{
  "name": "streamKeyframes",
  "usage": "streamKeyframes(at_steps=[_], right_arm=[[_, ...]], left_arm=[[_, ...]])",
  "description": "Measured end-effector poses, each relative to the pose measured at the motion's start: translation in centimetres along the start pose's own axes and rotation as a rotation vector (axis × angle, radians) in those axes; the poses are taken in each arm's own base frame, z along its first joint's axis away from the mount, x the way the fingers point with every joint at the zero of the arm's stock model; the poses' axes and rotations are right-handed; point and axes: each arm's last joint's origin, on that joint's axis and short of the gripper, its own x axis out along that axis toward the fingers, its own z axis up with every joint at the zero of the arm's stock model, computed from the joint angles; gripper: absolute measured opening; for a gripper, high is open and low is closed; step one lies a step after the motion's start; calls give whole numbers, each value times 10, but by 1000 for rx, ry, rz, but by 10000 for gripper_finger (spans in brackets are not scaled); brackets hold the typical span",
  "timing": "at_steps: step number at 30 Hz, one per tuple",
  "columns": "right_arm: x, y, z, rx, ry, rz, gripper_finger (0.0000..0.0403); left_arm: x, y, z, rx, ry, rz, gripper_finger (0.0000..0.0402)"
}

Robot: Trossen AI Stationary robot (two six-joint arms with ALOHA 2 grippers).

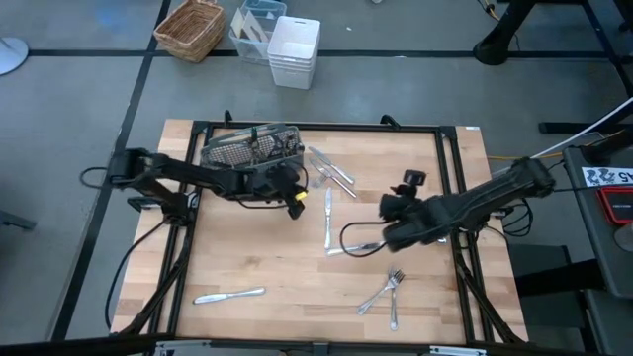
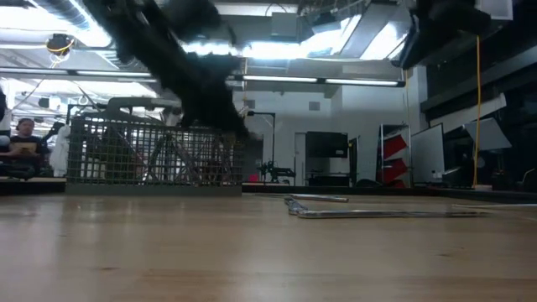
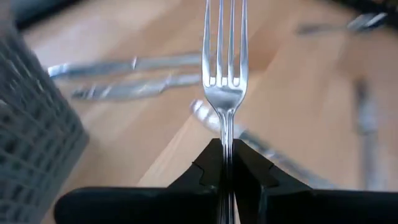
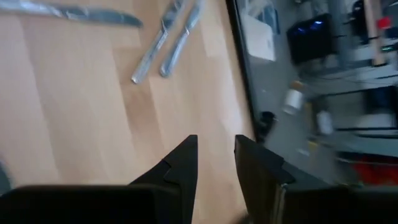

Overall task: Sort silverware
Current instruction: Put the silver fork into the silverware rack

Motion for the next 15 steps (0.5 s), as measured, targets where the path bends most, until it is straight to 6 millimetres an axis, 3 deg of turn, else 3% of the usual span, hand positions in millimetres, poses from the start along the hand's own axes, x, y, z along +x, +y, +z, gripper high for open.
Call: streamKeyframes(at_steps=[4, 8, 15], right_arm=[[13, -4, -33, 171, -120, 127, 108], [34, 3, -57, 327, -222, 287, 108], [69, 29, -71, 424, -440, 522, 108]], left_arm=[[-33, 0, 17, 8, -117, 10, 10], [-65, 6, 26, 23, -211, 153, 10], [-95, 21, 20, -16, -382, 424, 10]])
